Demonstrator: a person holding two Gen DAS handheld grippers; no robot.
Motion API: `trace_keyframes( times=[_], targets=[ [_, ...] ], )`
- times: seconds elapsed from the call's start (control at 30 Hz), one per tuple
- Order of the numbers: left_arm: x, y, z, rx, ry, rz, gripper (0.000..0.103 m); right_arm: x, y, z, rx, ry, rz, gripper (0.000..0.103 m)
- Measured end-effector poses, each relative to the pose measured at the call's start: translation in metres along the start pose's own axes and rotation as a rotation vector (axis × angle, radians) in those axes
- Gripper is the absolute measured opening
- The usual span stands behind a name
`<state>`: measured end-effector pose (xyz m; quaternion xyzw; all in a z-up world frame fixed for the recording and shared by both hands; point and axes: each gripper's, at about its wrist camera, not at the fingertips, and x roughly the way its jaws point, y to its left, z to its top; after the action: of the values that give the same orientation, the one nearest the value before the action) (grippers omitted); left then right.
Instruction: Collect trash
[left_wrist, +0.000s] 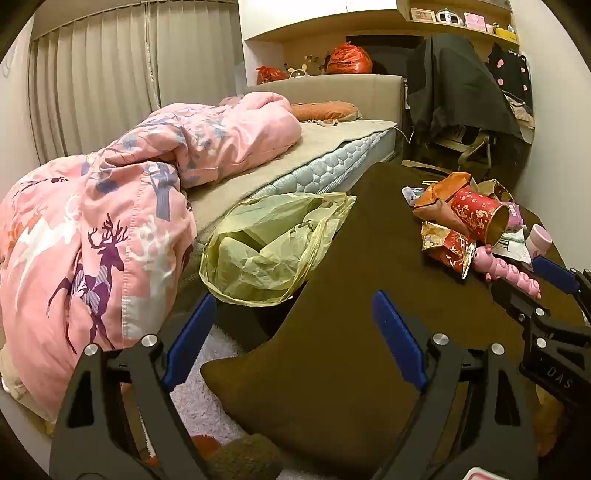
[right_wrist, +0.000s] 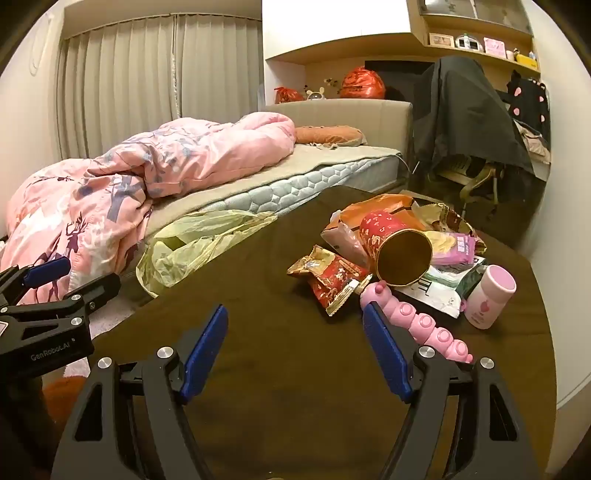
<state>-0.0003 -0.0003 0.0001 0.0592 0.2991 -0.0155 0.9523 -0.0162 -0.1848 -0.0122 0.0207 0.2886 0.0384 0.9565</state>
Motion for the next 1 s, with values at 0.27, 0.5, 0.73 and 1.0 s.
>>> trace_keyframes(
  times=[0.27,0.5,0.73,1.0],
  targets=[
    [-0.0002,-0.0001,-0.0002,-0.001,0.003,0.0,0.082,0.0004,0.0029,-0.0013,-0.012,-0.002,-0.004,0.071],
    [0.0002,0.0,0.0,0.0,0.005,0.0,0.082,0.0001,-0.002,-0.0002,-0.017,0.0,-0.008,0.071],
    [-0.0004,-0.0001,0.0,-0.002,0.008,-0.002,0.082,-0.0013,-0.0027,0.0008,-0.016,-0.001,-0.006,0.071],
    [-0.0003,0.006,-0.0013,-0.002,0.01,-0.004,0.082,-0.0002,-0.0038,-0.0014,-0.016,-0.002,-0.007,0.071]
  ],
)
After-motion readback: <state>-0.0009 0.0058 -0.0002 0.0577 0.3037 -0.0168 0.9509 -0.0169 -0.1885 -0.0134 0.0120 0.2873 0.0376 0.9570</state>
